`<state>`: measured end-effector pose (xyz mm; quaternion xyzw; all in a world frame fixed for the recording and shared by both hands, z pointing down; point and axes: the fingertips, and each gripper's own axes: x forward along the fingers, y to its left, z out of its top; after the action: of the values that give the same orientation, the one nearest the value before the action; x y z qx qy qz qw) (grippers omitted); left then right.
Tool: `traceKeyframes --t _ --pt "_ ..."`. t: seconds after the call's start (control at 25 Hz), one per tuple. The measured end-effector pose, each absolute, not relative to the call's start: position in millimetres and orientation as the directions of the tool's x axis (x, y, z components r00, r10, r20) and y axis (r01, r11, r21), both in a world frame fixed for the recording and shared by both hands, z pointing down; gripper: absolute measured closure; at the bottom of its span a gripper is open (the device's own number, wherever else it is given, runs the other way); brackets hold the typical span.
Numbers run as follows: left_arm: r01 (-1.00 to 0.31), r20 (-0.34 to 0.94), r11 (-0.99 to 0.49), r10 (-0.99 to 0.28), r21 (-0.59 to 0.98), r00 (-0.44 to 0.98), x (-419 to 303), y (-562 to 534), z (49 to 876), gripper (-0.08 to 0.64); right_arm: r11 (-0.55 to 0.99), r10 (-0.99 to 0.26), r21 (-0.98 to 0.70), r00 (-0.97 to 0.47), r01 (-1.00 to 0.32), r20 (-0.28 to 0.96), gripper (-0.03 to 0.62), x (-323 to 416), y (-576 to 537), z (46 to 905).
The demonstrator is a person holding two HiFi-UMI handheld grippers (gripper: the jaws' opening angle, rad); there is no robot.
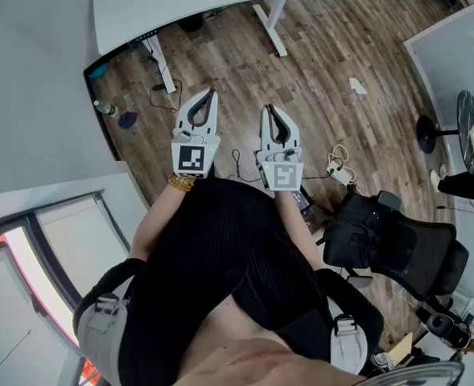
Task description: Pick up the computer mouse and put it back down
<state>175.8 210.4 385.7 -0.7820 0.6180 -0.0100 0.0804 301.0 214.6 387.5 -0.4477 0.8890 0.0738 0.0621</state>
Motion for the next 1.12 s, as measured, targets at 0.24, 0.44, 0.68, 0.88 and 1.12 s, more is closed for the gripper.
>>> traceKeyframes --t 0.24,0.44,0.68,0.88,1.12 --pt "-0.970 -0.084 -0.208 -0.972 -0.122 0.219 156.9 184.1 384.2 0.546 0.594 -0.784 0.071 -0.596 -0.801 -0.174 0.554 288.0 183.9 387.9" --pt "-0.977 -0.081 -0.191 -0.977 -0.099 0.199 140.8 159.2 386.1 0.546 0.593 -0.786 0.088 -0.599 -0.800 -0.151 0.552 277.6 152.8 390.2" --pt "-0.981 -0.069 -0.176 -0.981 -0.077 0.181 116.9 117.7 387.5 0.548 0.581 -0.797 0.089 -0.588 -0.809 -0.135 0.552 258.1 104.2 387.7" --pt "-0.977 -0.052 -0.200 -0.977 -0.076 0.204 92.3 80.5 387.6 0.548 0.563 -0.813 0.105 -0.572 -0.820 -0.110 0.552 235.4 62.1 390.1" --pt "-0.973 -0.040 -0.225 -0.973 -0.041 0.227 52.6 26.1 385.0 0.547 0.501 -0.855 0.110 -0.510 -0.859 -0.092 0.552 209.4 3.9 388.7"
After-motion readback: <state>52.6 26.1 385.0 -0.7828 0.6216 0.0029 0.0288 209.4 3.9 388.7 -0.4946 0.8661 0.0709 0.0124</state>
